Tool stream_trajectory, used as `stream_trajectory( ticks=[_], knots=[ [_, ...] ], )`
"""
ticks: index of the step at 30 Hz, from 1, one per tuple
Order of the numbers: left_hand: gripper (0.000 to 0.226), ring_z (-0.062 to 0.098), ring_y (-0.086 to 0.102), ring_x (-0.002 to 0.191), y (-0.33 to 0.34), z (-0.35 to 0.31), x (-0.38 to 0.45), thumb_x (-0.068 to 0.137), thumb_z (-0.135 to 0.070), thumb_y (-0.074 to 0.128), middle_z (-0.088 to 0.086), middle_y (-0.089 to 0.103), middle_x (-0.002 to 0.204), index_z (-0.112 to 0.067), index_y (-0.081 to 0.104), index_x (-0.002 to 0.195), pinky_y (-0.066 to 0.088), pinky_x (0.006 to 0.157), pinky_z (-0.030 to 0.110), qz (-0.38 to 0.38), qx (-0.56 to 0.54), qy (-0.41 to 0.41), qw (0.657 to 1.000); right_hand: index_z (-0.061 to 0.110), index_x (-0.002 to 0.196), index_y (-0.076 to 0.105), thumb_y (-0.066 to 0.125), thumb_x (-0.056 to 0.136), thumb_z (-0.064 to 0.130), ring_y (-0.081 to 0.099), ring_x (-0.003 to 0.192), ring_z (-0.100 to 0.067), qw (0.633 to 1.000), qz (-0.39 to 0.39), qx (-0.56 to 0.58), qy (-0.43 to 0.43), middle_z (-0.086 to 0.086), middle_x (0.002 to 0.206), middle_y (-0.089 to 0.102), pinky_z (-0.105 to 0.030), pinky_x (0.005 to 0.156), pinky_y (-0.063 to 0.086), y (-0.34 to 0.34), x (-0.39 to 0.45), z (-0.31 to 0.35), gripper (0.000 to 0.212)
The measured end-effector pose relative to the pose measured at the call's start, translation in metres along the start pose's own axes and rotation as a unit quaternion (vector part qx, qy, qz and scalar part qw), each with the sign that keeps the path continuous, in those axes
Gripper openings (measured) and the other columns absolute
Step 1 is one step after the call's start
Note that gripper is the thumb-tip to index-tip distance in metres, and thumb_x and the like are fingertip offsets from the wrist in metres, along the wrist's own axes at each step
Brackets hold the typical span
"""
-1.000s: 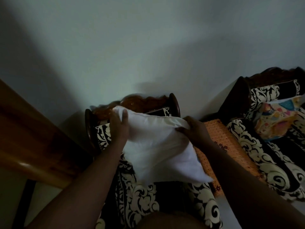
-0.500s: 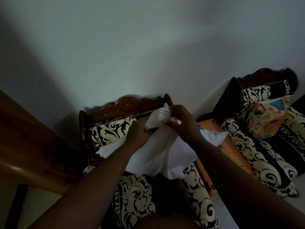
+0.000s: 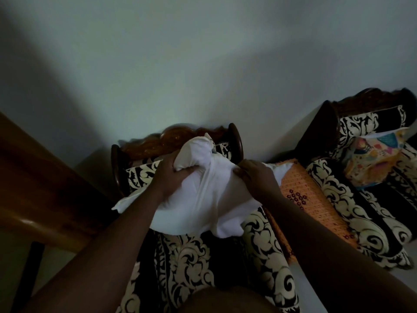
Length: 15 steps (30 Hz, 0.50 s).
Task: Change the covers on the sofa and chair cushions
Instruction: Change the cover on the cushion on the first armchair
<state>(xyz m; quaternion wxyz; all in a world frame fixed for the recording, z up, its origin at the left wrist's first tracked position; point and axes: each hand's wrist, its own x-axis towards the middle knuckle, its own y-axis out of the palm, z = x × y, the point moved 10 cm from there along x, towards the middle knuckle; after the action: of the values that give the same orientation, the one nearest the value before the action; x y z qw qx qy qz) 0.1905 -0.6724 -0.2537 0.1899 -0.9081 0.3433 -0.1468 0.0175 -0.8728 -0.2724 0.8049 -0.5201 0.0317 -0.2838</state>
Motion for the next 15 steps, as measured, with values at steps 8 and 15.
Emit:
stream_trajectory(
  ticks=[8, 15],
  knots=[
    [0.059, 0.0, 0.057, 0.111, -0.012, 0.004, -0.009, 0.081, -0.04, 0.073, -0.009, 0.062, 0.124, -0.017, 0.06, 0.135, 0.043, 0.088, 0.01, 0.004, 0.018, -0.005, 1.0, 0.025, 0.091, 0.061, 0.05, 0.101, 0.037, 0.06, 0.073, -0.019, 0.995, 0.022, -0.1, -0.015, 0.003, 0.081, 0.065, -0.033, 0.066, 0.047, 0.016, 0.003, -0.015, 0.019],
    [0.041, 0.007, 0.062, 0.112, -0.095, 0.028, -0.013, 0.085, -0.034, 0.082, -0.006, 0.066, 0.123, -0.033, 0.066, 0.123, 0.05, 0.099, 0.024, -0.121, -0.059, -0.056, 0.989, 0.025, 0.108, 0.065, 0.045, 0.103, 0.037, 0.061, 0.086, -0.025, 0.967, 0.101, -0.1, 0.214, -0.006, 0.101, 0.067, -0.033, 0.072, 0.046, 0.03, -0.015, -0.119, 0.024]
  ],
)
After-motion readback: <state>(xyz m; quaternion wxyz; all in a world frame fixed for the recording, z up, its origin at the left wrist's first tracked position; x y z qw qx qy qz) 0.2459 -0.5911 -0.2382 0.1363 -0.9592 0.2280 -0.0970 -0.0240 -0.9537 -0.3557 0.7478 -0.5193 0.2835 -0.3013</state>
